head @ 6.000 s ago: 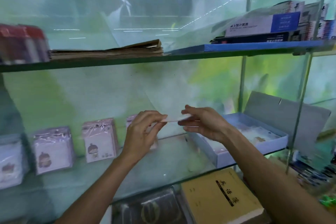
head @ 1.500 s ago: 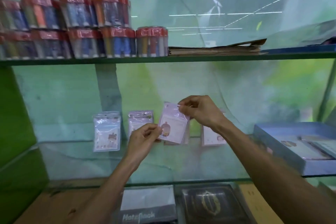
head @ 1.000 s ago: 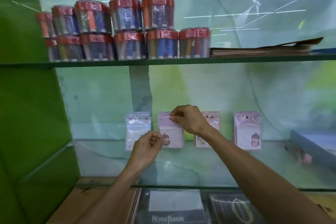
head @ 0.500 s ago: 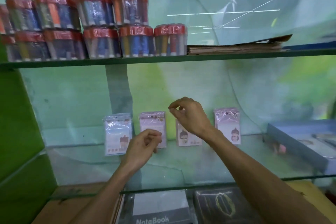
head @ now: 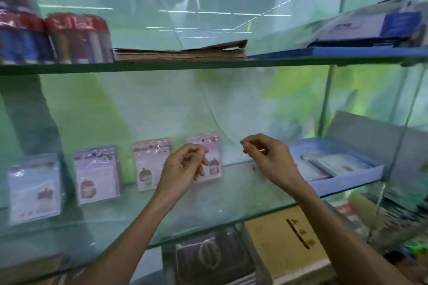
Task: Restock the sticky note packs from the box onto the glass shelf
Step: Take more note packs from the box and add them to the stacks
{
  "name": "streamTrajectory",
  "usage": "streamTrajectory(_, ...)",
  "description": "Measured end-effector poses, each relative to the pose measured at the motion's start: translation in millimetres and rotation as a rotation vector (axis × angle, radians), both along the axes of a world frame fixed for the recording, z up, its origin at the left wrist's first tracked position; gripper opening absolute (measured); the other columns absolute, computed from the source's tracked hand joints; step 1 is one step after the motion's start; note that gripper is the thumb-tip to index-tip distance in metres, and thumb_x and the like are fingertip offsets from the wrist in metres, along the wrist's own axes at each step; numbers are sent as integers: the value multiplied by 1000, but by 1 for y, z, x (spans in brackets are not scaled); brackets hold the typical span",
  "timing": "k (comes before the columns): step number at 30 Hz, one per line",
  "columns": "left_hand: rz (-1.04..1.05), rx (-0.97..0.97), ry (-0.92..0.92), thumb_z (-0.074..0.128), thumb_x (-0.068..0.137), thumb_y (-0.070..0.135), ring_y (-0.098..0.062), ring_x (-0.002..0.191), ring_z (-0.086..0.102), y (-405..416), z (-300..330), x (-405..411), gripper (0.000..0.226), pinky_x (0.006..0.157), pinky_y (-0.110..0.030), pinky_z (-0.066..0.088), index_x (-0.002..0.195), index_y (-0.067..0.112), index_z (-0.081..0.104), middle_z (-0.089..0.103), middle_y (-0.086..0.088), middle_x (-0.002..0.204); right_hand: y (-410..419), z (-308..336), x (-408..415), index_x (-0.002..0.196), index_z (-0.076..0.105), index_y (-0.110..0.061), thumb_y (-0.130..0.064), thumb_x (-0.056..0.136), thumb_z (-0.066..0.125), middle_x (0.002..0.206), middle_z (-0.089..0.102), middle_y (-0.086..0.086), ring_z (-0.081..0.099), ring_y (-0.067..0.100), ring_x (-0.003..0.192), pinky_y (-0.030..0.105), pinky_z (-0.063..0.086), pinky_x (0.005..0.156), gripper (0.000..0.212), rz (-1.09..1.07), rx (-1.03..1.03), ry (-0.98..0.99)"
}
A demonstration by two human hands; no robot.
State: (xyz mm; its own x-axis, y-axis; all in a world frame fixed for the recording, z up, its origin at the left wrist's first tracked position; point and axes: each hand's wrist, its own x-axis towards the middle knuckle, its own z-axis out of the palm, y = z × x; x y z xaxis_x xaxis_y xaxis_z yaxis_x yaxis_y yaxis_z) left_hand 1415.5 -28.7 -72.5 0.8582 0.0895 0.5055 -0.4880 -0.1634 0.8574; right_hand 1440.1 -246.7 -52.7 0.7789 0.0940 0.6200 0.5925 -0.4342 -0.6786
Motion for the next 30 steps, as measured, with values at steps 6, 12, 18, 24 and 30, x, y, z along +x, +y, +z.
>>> streamTrajectory(6, -40, 14, 27, 57, 96, 11, -13, 56, 57, -69, -3, 33, 11, 53, -30, 45, 93, 13, 68, 67, 1, 71, -88, -2, 33, 106, 66, -22, -34, 87, 66, 97, 70, -6, 62, 10, 86, 22, 45, 72, 22, -217, -274, 159)
streamTrajectory(12, -45, 49, 88, 58, 95, 13, -15, 60, 60, -114, -7, 60, 10, 57, -34, 47, 95, 15, 69, 68, 2, 78, -145, -7, 67, 140, 42, -34, -61, 75, 69, 147, 44, -8, 45, 17, 131, 35, 37, 106, 75, -115, -789, 423)
streamTrajectory(18, -49, 66, 122, 58, 94, 11, -13, 60, 60, -140, -4, 71, 13, 58, -35, 49, 93, 19, 69, 67, 1, 85, -161, -7, 92, 144, 33, -41, -67, 62, 76, 148, 41, -15, 38, 15, 134, 38, 34, 110, 96, 20, -951, 544)
streamTrajectory(24, -40, 73, 194, 63, 92, 16, -15, 64, 62, -147, -3, 81, 9, 63, -31, 52, 99, 17, 68, 65, 2, 88, -161, -13, 99, 126, 51, -34, -56, 63, 81, 119, 52, -6, 46, 12, 112, 26, 40, 91, 73, 20, -768, 232)
streamTrajectory(30, -93, 162, 220, 73, 85, 31, -15, 84, 67, -149, -1, 86, 22, 81, -39, 57, 106, 26, 67, 71, 7, 100, -154, 7, 88, 105, 67, -21, -28, 79, 78, 97, 62, -4, 57, 13, 92, 24, 45, 79, 29, 101, -495, 50)
